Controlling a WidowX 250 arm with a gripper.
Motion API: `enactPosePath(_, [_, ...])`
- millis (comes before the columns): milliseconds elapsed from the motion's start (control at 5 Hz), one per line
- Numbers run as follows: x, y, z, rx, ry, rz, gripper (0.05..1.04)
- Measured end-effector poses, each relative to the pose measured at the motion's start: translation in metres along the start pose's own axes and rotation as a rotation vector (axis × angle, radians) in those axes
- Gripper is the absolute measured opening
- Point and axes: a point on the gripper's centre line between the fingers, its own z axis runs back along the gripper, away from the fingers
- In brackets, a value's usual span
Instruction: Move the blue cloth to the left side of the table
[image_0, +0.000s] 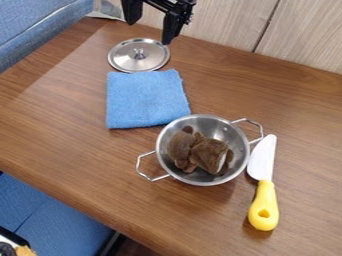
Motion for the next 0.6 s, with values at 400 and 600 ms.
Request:
enactPosePath(400, [-0.013,-0.011,-0.023,-0.045,0.068,-0.028,1.001])
enactPosePath(600, [-0.028,-0.011,-0.036,-0.087,0.108,-0.013,1.001])
